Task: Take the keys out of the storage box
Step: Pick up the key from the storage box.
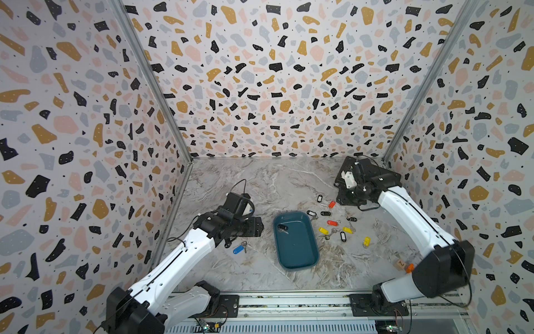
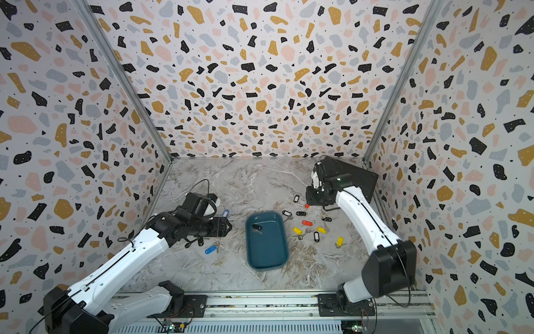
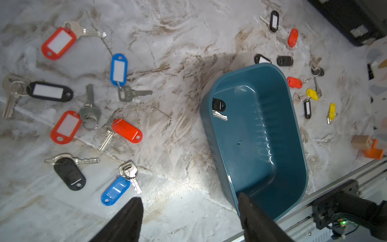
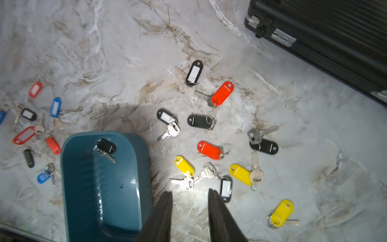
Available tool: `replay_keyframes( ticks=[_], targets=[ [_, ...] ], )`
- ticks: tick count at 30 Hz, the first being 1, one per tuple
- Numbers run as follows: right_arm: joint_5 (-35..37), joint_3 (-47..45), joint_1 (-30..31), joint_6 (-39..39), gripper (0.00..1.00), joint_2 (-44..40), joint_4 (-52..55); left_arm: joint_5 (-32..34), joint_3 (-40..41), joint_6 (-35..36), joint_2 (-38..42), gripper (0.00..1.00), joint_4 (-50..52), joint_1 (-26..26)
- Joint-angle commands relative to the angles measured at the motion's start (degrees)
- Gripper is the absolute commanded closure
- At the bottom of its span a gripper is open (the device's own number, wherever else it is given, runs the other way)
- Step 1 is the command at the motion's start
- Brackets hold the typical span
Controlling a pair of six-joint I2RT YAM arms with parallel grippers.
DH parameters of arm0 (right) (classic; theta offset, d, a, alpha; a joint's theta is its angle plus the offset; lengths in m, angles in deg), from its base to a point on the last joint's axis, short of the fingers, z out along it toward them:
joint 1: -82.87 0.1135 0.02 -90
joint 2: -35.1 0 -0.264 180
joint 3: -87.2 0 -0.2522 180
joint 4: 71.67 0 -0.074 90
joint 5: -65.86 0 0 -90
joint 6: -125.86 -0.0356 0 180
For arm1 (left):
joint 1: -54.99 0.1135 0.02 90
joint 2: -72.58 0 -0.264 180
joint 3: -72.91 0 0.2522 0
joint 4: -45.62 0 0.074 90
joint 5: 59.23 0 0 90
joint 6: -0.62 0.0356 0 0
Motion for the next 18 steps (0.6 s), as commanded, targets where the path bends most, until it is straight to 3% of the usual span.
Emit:
replay_keyframes(
  ticks=[1,6,11,18],
  targets=[
    [-1.5,-4.3,-0.1,-0.3,0.74,-4.8,0.9,7.9,-6.4,-2.6,-4.5,0.26,2.7,-5.9],
    [-2.9,-7.1,-0.1,-1.6,0.91,-10.0,1.8,15.2,-17.6,-8.0,-17.6,0.31,6.8,-15.9],
    [-3.9,-7.4,-0.1,-2.5,0.89,-12.0,1.8,20.0,-26.3,-15.6,-31.0,0.39,9.4,-22.1],
    [-5.0,-8.9,-0.1,-2.9,0.87,-13.1,1.0,25.5,-29.6,-24.9,-42.0,0.50,10.1,-22.8]
  ],
)
